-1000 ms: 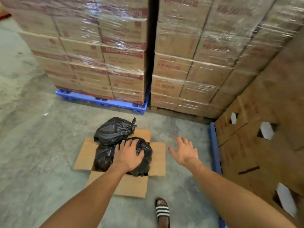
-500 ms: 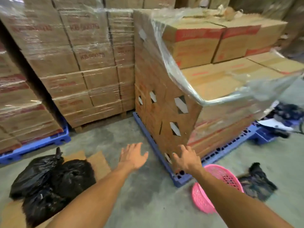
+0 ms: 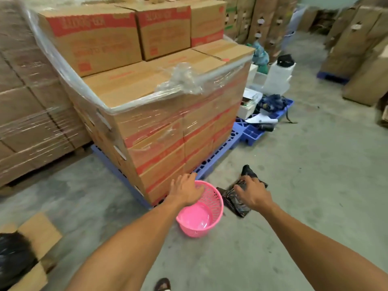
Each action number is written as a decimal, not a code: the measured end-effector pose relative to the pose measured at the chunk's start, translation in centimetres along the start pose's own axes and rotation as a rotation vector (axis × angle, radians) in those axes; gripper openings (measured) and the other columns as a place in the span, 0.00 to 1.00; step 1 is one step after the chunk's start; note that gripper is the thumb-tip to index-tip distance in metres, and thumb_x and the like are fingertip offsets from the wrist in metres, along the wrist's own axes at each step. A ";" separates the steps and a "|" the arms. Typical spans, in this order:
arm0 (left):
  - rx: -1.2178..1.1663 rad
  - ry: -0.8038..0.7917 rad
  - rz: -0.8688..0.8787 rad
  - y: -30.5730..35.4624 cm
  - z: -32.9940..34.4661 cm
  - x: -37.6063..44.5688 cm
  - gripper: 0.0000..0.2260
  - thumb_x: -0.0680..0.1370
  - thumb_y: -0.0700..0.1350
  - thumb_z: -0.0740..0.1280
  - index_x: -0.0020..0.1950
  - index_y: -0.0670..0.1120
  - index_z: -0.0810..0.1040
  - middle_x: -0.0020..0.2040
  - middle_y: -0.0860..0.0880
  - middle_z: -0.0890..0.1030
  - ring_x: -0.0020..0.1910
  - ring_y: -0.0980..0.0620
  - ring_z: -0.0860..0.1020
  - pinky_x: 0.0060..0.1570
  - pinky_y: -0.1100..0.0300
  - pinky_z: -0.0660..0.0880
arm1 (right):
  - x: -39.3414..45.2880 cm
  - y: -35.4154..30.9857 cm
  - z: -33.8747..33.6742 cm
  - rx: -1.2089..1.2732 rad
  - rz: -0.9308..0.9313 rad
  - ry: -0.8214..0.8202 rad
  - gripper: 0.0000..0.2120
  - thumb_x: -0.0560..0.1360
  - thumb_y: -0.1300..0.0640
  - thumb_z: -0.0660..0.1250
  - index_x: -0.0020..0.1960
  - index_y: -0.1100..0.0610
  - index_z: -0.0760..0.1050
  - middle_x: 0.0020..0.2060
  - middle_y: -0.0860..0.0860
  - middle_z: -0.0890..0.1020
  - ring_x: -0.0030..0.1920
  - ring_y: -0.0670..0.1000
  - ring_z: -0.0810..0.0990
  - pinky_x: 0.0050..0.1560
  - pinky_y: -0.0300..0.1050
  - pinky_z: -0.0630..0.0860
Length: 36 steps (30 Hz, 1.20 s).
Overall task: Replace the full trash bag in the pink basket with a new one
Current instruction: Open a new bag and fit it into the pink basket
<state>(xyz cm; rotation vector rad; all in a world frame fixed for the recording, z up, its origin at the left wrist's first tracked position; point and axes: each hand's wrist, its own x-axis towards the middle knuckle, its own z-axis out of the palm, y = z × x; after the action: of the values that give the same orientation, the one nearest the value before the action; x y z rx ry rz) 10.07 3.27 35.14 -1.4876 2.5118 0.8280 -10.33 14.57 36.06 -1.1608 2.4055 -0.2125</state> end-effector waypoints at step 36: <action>-0.410 -0.064 -0.604 17.5 30.5 46.2 0.26 0.80 0.59 0.58 0.75 0.50 0.64 0.74 0.42 0.69 0.69 0.38 0.70 0.66 0.47 0.69 | 56.3 29.2 7.6 -0.388 -0.296 -0.498 0.19 0.80 0.50 0.53 0.68 0.55 0.68 0.65 0.60 0.72 0.65 0.64 0.70 0.65 0.60 0.69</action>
<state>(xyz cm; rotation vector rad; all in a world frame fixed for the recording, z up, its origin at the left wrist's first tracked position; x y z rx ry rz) -33.82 -10.91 -0.06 -2.1309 1.7303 1.2716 -57.61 -10.03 0.88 -1.5263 1.8736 0.4260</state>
